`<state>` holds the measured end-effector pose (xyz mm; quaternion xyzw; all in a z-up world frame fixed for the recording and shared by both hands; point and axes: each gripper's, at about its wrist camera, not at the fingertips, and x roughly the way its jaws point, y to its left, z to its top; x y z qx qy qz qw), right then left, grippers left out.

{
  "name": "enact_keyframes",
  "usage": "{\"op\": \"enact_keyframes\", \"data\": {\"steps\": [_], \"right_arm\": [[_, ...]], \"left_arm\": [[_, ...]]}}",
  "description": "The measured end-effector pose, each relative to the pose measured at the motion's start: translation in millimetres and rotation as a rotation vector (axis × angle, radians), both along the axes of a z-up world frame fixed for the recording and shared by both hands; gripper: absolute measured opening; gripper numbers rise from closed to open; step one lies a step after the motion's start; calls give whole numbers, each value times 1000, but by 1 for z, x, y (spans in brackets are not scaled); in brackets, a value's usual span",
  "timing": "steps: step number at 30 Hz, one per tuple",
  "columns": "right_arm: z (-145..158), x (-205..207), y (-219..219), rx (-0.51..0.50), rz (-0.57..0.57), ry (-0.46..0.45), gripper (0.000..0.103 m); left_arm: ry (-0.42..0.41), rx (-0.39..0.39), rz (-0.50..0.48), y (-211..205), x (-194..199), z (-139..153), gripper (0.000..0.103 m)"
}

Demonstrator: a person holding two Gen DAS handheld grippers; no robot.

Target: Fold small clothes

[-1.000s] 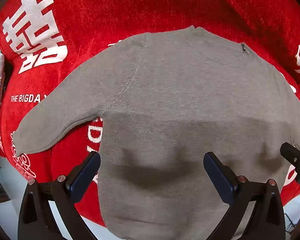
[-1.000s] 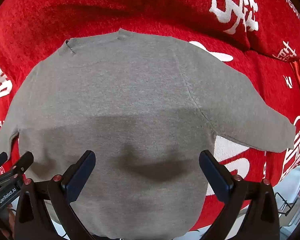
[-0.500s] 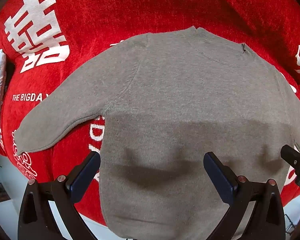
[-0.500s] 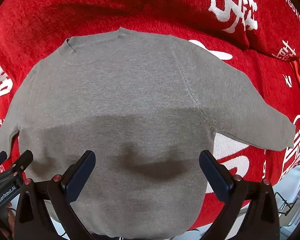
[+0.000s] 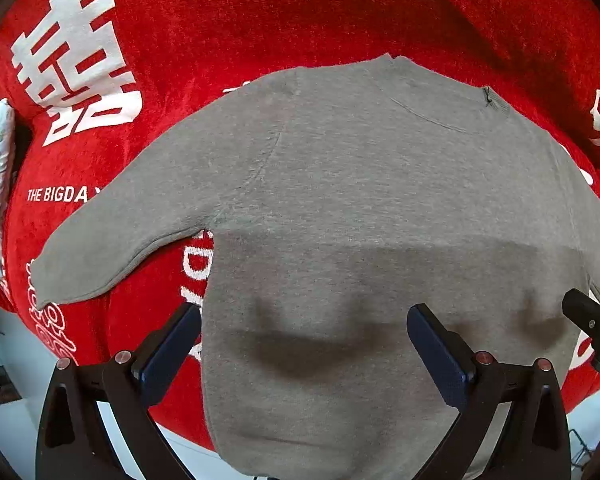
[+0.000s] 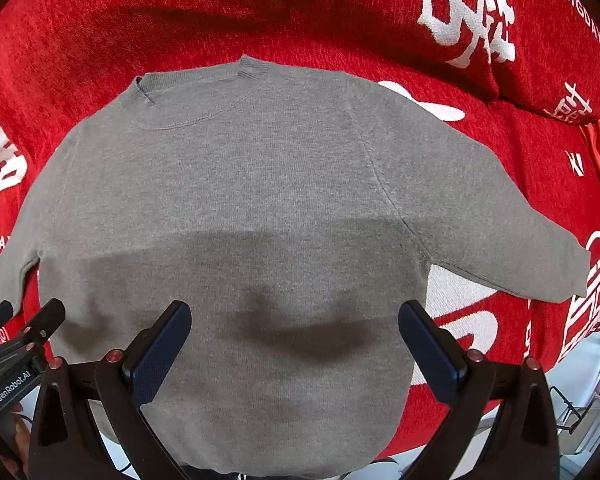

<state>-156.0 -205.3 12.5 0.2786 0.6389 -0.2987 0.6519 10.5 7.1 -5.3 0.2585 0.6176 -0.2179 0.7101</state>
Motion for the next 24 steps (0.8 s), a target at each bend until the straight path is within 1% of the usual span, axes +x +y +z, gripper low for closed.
{"op": "enact_keyframes", "data": {"steps": [24], "right_arm": [[2, 2, 7, 4, 0, -3, 103]], "left_arm": [[-11, -2, -10, 3, -3, 3, 103]]}}
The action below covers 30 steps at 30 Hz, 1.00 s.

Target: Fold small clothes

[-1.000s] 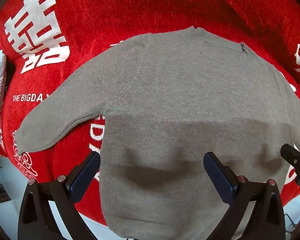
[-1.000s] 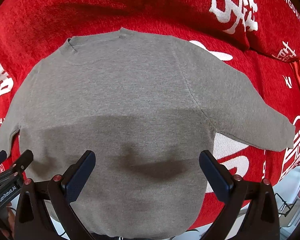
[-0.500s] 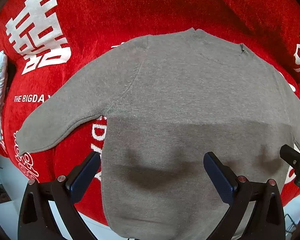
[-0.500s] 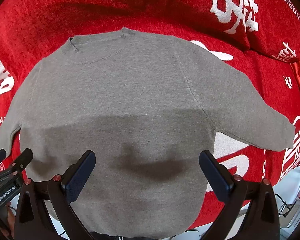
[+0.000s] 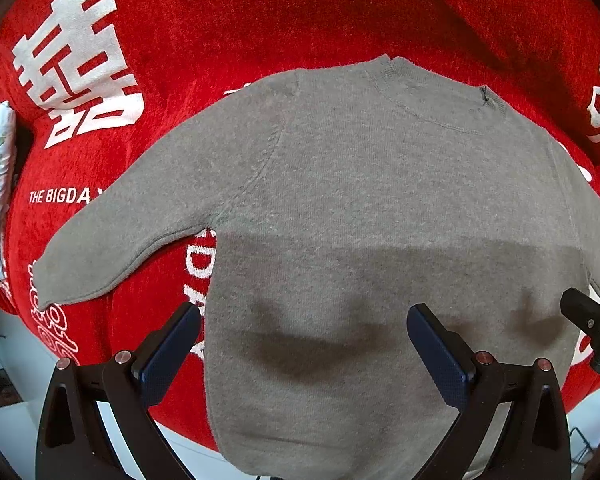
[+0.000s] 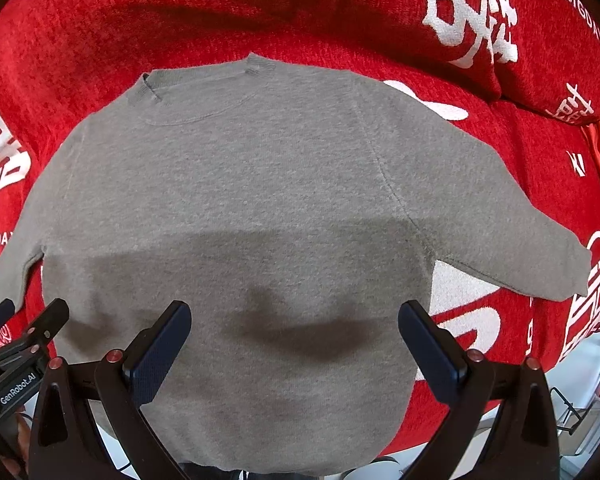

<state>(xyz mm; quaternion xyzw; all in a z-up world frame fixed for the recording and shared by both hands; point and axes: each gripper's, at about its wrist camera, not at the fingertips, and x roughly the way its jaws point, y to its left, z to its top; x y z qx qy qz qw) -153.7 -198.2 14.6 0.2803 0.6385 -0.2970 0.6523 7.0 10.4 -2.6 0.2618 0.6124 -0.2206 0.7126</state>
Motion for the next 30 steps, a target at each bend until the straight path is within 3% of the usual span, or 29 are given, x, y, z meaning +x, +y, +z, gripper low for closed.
{"op": "enact_keyframes", "data": {"steps": [30], "right_arm": [[2, 10, 10, -1, 20, -4, 103]], "left_arm": [[5, -9, 12, 16, 5, -1, 103]]}}
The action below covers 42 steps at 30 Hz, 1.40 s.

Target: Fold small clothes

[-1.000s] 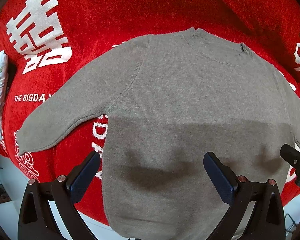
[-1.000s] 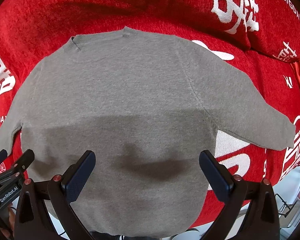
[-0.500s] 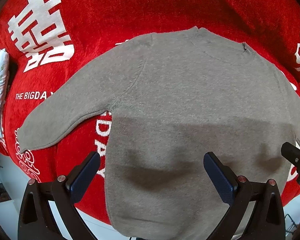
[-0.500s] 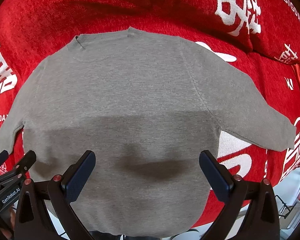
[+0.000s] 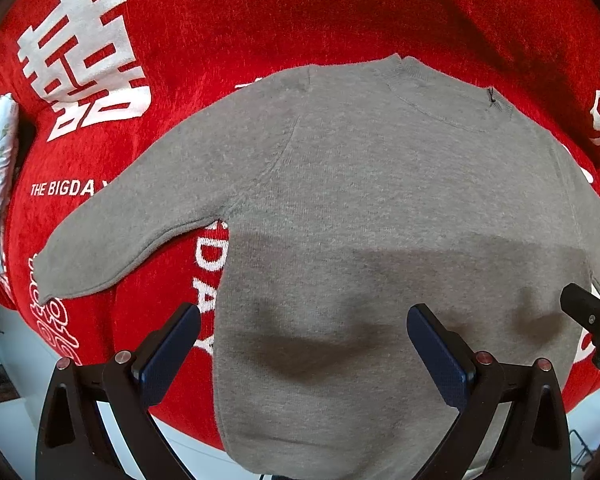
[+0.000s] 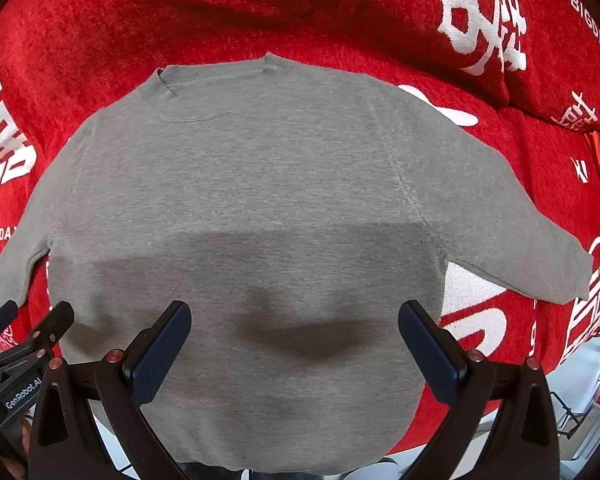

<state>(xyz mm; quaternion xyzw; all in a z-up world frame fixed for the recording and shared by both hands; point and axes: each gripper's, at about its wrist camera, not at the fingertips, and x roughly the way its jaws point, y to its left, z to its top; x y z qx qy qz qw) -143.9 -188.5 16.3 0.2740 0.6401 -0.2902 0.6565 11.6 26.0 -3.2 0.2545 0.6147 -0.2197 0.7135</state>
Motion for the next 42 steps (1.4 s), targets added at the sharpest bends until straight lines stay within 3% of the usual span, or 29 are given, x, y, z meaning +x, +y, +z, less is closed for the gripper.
{"op": "enact_keyframes", "data": {"steps": [30, 37, 42], "right_arm": [[0, 22, 19, -6, 47, -14, 103], [4, 45, 54, -23, 176, -79, 103], [-3, 64, 80, 20, 241, -72, 103]], "left_arm": [[33, -40, 31, 15, 15, -7, 103], [69, -149, 115, 54, 44, -8, 103], [46, -217, 272, 122, 91, -12, 103]]}}
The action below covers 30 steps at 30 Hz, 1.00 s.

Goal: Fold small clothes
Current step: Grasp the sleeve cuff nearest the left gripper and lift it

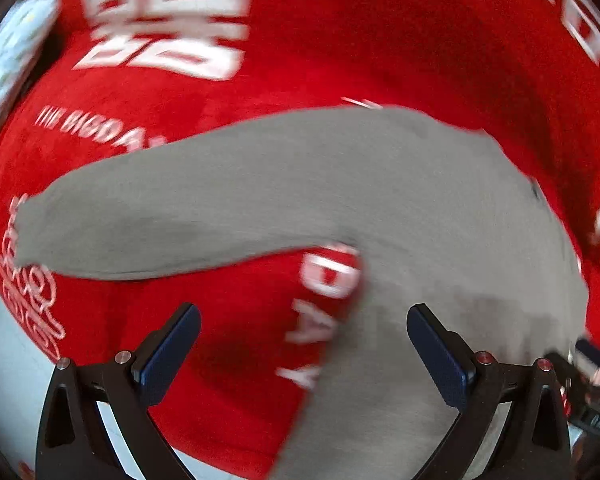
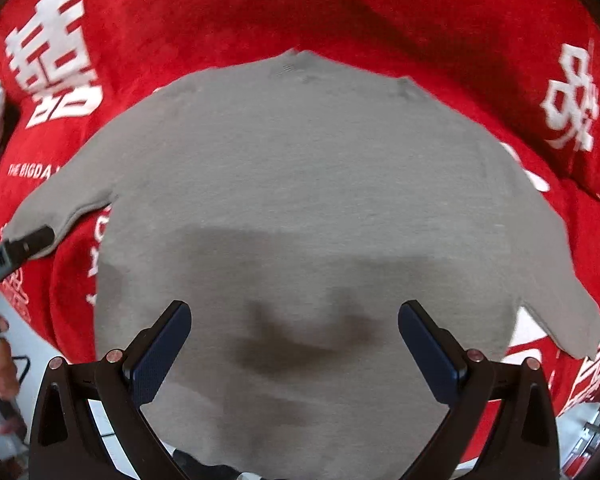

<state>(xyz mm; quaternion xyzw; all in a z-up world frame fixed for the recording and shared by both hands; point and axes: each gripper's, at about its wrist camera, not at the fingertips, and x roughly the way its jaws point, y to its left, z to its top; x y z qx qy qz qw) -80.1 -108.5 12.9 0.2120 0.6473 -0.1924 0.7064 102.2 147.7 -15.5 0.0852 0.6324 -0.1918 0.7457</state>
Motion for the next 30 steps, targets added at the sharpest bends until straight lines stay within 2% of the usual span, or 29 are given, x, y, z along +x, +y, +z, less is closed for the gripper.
{"op": "enact_keyframes", "data": {"steps": [5, 8, 12, 13, 18, 21, 23, 24, 25, 27, 29, 30], "right_arm": [[-14, 14, 23, 48, 47, 27, 103], [-20, 21, 37, 65, 80, 43, 103], [-25, 27, 47, 83, 105, 53, 103], [-25, 28, 49, 84, 110, 52, 103], [-26, 34, 56, 92, 118, 58, 103], [-27, 36, 60, 91, 124, 62, 103], [-29, 38, 63, 91, 129, 61, 103], [-28, 37, 63, 91, 130, 61, 103], [-28, 36, 63, 91, 130, 60, 103], [-28, 35, 62, 92, 124, 56, 103], [-28, 34, 62, 95, 114, 52, 103], [-27, 32, 61, 100, 109, 48, 103]], "left_arm": [[13, -70, 190, 70, 30, -22, 103], [76, -177, 283, 98, 39, -49, 103], [179, -327, 359, 106, 45, -84, 103], [148, -345, 379, 107, 47, -85, 103], [166, -483, 467, 107, 65, -93, 103], [131, -542, 544, 117, 74, -91, 103], [64, -543, 586, 126, 75, -79, 103], [19, -511, 598, 129, 74, -72, 101], [-8, -491, 602, 133, 73, -68, 94], [-38, -439, 614, 137, 72, -63, 91], [-58, -382, 623, 141, 74, -64, 63], [-52, -360, 618, 145, 75, -65, 37]]}}
